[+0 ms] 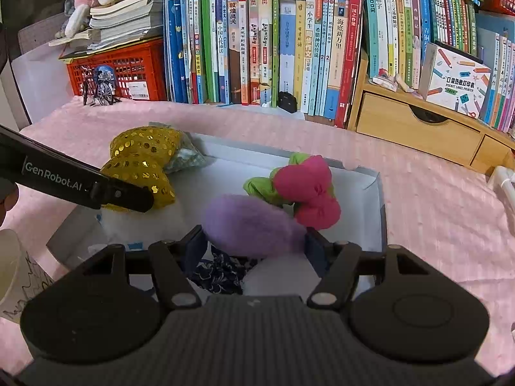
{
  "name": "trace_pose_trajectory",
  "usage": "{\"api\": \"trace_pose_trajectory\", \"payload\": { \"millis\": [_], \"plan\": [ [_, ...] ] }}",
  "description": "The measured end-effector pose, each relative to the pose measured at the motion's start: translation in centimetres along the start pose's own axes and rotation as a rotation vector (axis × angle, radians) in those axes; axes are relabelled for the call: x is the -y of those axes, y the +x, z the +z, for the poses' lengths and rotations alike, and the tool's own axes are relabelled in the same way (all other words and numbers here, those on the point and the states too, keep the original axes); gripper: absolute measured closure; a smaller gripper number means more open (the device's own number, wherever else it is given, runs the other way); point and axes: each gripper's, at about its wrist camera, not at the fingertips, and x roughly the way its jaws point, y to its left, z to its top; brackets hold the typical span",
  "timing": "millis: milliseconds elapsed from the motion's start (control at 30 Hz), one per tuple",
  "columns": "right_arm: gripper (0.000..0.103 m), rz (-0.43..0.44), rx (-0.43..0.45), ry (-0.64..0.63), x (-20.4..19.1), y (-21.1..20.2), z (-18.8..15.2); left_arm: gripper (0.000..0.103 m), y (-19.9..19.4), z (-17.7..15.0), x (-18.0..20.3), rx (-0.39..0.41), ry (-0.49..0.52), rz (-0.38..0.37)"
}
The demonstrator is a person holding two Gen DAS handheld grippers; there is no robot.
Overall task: Organize soft objects
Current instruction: 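Lower the purple plush and open the right tool while the left tool releases the bow, then move both open tools back from the tray toward the white fluffy ball and blue mask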
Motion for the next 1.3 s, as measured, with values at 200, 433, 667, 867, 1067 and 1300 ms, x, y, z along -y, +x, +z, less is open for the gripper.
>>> {"api": "trace_pose_trajectory", "payload": {
  "millis": [200, 433, 667, 867, 1067, 1300],
  "plan": [
    [0.023, 0.002, -0.002, 0.002, 0.1, -0.1, 0.0, 0.044, -0.1, -0.1, 0.0, 0.004, -0.003, 0.001],
    [0.018, 0.009, 0.002, -0.003, 0.0, -0.7, 0.1, 0.033, -0.9, -0.2, 0.1, 0.013, 0.005, 0.012],
    [0.015, 0.007, 0.027, 0.008, 0.0, -2.2, 0.1, 0.026, -3.2, -1.0, 0.4, 0.066, 0.031, 0.031],
    [0.014, 0.006, 0.072, 0.031, 0.3, -4.3, -0.7, 0.022, -6.2, -2.7, 0.8, 0.148, 0.078, 0.030],
    [0.013, 0.015, 0.105, 0.051, 0.2, -6.4, -1.2, 0.021, -8.6, -4.0, 1.6, 0.202, 0.113, 0.013],
    [0.012, 0.033, 0.104, 0.059, -0.3, -8.2, -1.7, 0.020, -10.8, -6.1, 2.4, 0.238, 0.145, -0.017]
  ]
}}
